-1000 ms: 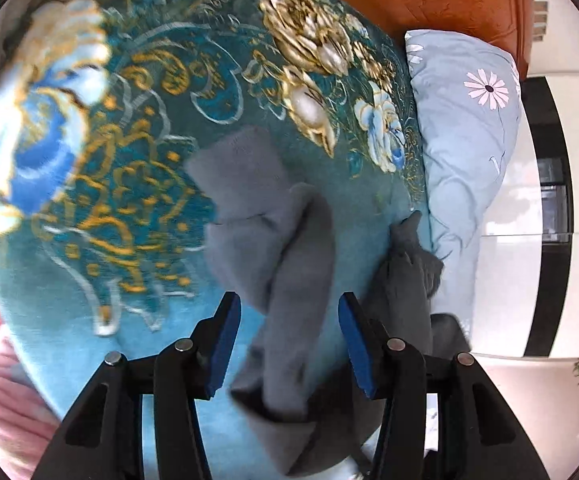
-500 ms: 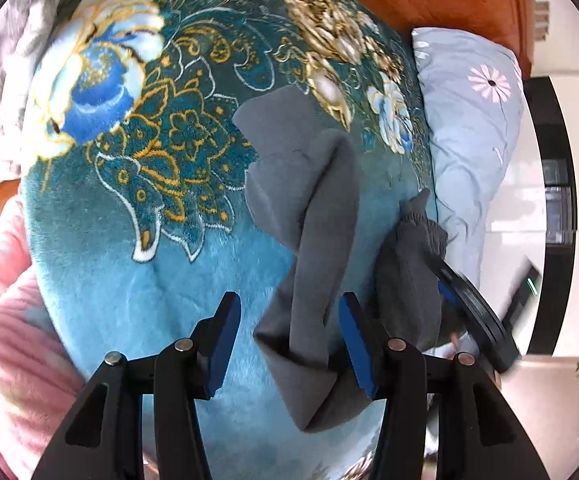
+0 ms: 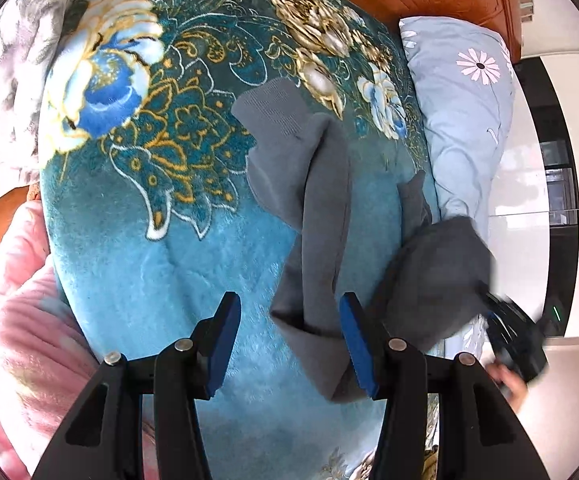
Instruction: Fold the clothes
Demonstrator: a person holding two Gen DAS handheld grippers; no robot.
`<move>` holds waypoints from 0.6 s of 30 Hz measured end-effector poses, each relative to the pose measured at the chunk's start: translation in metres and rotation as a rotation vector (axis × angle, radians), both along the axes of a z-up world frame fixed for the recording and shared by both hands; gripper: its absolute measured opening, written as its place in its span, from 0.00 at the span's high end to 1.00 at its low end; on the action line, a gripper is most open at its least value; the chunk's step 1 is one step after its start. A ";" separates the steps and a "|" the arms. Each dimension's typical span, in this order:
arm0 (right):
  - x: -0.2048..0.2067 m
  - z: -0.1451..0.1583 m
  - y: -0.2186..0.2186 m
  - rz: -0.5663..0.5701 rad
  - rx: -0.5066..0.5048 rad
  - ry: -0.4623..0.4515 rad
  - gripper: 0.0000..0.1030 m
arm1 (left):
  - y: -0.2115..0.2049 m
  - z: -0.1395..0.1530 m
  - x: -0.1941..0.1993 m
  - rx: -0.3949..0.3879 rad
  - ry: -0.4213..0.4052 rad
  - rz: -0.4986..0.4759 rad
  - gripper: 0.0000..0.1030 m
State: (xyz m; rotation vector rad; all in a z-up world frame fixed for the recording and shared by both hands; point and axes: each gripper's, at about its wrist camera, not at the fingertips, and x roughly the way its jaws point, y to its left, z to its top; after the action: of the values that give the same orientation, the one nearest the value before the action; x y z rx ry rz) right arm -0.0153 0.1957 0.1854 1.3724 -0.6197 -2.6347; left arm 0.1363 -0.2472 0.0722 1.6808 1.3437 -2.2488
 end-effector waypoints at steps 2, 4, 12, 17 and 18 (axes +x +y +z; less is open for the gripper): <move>0.041 0.019 0.053 -0.136 -0.090 0.087 0.94 | 0.002 -0.003 0.001 0.001 -0.007 -0.002 0.49; 0.088 0.016 0.095 -0.265 -0.128 0.118 0.94 | 0.005 -0.007 0.002 0.002 -0.019 -0.005 0.49; 0.203 -0.073 0.164 -0.471 -0.142 -0.085 0.94 | 0.024 -0.035 -0.007 0.014 -0.104 -0.018 0.49; 0.165 -0.058 0.119 -0.319 -0.152 -0.008 0.91 | 0.034 -0.039 -0.017 0.008 -0.119 -0.026 0.49; 0.149 -0.057 0.103 -0.287 -0.151 0.005 0.87 | 0.035 -0.037 -0.018 -0.001 -0.111 -0.032 0.49</move>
State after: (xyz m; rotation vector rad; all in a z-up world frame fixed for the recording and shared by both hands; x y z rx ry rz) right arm 0.1334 0.2984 0.1283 1.3204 -1.0646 -2.7314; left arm 0.1183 -0.2118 0.0349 1.8091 1.3005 -2.1366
